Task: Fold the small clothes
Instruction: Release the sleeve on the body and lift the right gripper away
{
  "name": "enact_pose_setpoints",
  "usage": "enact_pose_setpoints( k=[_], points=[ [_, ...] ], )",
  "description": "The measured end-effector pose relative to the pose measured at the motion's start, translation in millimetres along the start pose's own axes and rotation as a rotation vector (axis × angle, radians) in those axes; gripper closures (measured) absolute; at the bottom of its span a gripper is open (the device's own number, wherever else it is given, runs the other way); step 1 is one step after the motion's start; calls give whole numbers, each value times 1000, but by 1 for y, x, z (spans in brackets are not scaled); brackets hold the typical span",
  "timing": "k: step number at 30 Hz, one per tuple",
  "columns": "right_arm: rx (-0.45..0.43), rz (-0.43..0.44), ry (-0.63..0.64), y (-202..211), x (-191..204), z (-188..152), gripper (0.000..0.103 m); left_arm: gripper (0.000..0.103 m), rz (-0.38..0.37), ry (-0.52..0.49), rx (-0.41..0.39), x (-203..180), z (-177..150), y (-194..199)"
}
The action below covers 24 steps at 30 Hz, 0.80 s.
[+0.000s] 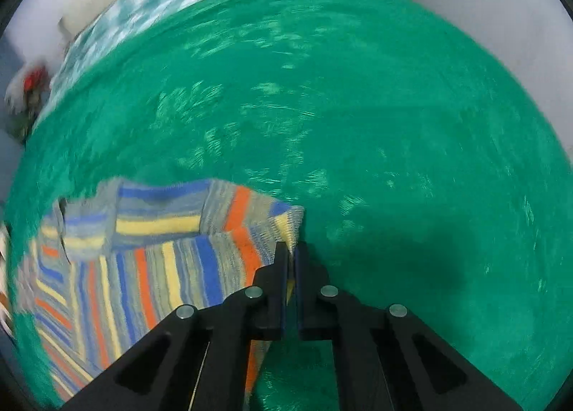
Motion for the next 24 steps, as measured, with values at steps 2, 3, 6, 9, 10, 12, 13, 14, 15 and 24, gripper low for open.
enact_pose_setpoints(
  k=[2,3,6,9,10,12,13,14,15,24],
  points=[
    [1,-10,24,2,6,0,79,1,1,1,-1,0,0,0],
    [0,-52,16,10,7,-2,68,1,0,0,-1,0,0,0],
    [-88,-75,77,44,19,-10,68,1,-12,10,0,1,1,2],
    [-158,134,188,74,51,-36,69,1,-14,16,0,2,2,1],
    [-152,240,208,75,63,-51,68,1,-11,14,-1,1,2,0],
    [-81,227,232,59,70,-75,65,1,-4,5,-3,0,1,0],
    [-29,200,232,47,70,-83,65,1,-3,1,-3,-1,1,-1],
    [38,202,209,30,66,-95,65,1,-2,-3,-3,-1,0,0],
    [32,221,187,28,63,-98,65,1,-4,-4,-2,0,0,0],
    [-230,110,92,136,48,-127,16,1,-69,74,6,13,3,9]
  ],
)
Point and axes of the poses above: each gripper's, at about its wrist camera, not at the fingertips, and y roughly against the way its jaws point, x to its left, z to its top, the point moved 1 cm from there along -y, roughly the way its jaws point, and after that the axes turned 13 degrees about y, right-handed, at the moved point
